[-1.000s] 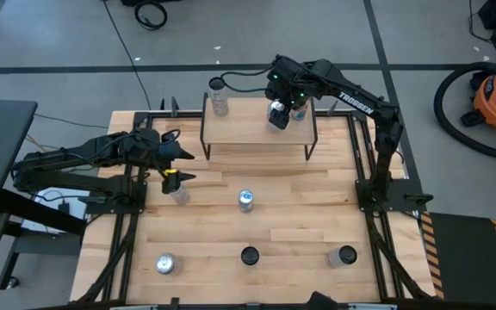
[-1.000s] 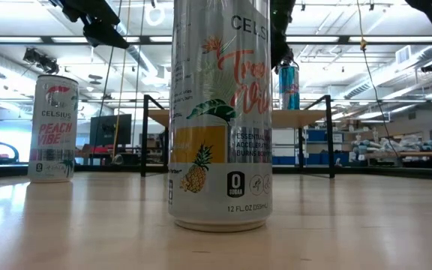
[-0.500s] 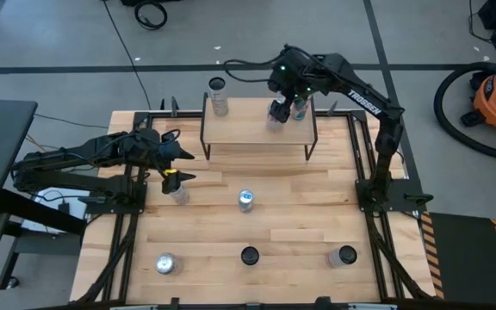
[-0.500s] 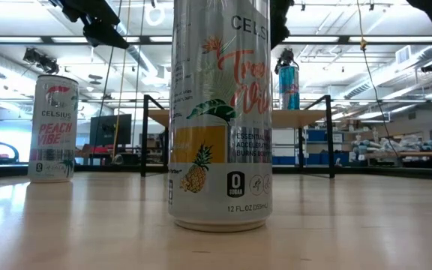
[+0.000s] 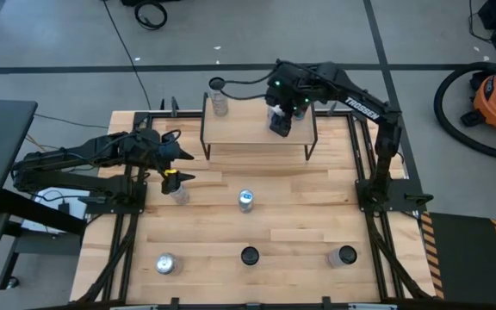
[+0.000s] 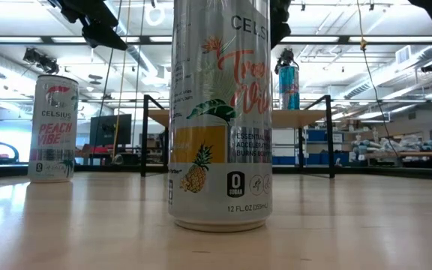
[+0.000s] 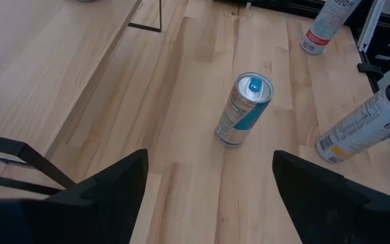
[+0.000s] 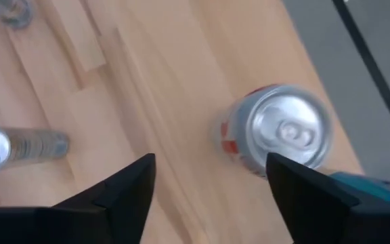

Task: Place canned beverage on shelf
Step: Put the top red soda can on the shelf

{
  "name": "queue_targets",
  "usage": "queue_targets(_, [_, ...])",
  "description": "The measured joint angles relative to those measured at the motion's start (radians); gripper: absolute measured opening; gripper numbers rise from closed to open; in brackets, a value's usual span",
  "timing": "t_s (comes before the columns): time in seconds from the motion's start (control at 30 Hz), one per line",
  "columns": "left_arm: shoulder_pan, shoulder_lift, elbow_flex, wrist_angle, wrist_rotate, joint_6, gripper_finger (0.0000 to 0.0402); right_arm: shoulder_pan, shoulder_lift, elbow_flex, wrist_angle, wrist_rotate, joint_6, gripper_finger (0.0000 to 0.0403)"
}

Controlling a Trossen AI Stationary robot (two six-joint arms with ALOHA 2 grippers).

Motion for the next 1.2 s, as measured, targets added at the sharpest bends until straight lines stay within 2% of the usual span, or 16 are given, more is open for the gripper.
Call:
queue_targets(0.33, [0.000,0.000,0.000,0.001,0.000,-0.006,0.0318,0.001,0.000,-0.075,-0.001,-0.016,0.002,0.0166])
queue_targets(0.53, [0.000,0.000,0.000,0.002,0.000,-0.006,0.0318,-0.007,0.000,-0.117,0.032,-0.011,0.002,0.0121])
queue_targets(0.73, [0.000,0.000,0.000,0.002,0.000,-0.007,0.0318,-0.020,0.001,-0.151,0.062,-0.009,0.001,0.0105])
queue_targets(1.2, [0.000,0.000,0.000,0.002,0.000,-0.007,0.0318,-0.069,0.001,-0.168,0.118,-0.009,-0.009,0.0103])
